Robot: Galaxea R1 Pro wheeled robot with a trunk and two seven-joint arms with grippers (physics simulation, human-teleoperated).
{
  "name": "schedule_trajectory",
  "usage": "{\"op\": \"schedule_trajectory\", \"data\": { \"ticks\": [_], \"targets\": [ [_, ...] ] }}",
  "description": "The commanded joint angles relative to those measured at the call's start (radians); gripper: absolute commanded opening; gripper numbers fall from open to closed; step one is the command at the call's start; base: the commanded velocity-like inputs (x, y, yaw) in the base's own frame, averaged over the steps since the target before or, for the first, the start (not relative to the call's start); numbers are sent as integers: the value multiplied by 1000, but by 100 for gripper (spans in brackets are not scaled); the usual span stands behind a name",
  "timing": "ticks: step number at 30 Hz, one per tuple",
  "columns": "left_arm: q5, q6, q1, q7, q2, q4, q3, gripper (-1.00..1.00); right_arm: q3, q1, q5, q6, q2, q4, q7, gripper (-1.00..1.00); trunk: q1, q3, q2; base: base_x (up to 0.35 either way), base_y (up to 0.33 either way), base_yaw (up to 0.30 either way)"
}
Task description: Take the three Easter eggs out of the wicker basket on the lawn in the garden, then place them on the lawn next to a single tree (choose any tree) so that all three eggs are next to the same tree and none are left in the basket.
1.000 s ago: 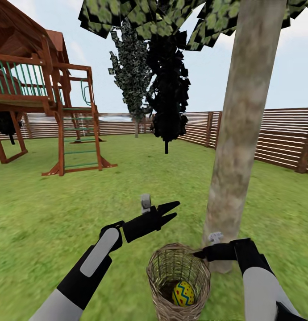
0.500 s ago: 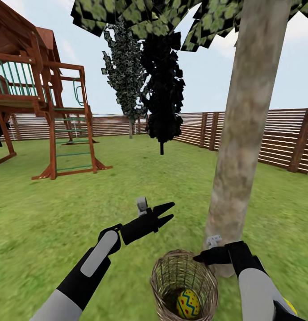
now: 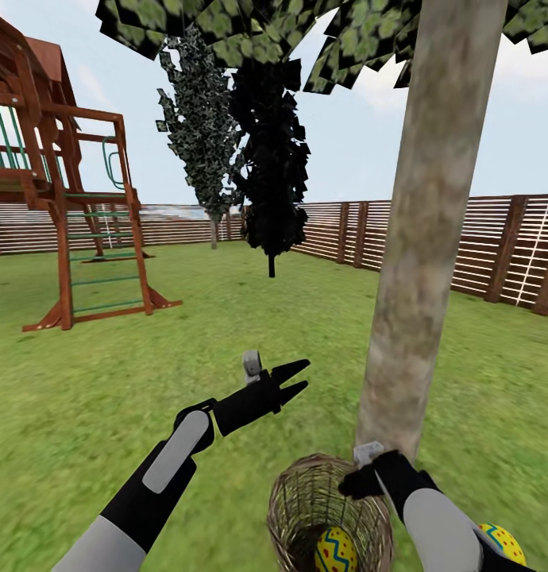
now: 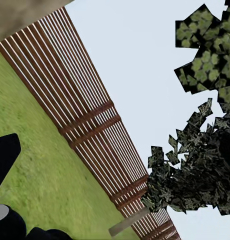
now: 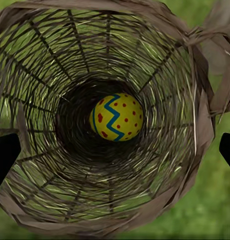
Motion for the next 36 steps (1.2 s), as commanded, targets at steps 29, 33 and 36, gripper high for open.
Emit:
{"op": "schedule_trajectory", "data": {
  "ticks": [29,33,36],
  "targets": [
    [2,3,-1,0,-7,3,0,100,18,-52,10,1,34,4,-4,100,100,-83,-183,0,0,0],
    [0,2,-1,2,-9,4,-1,100,83,-79,10,2,37,4,-2,100,115,-95,-211,0,0,0],
    [-1,-2,-1,5,-9,5,-1,100,110,-94,10,2,37,5,-2,100,126,-105,-232,0,0,0]
  ]
}}
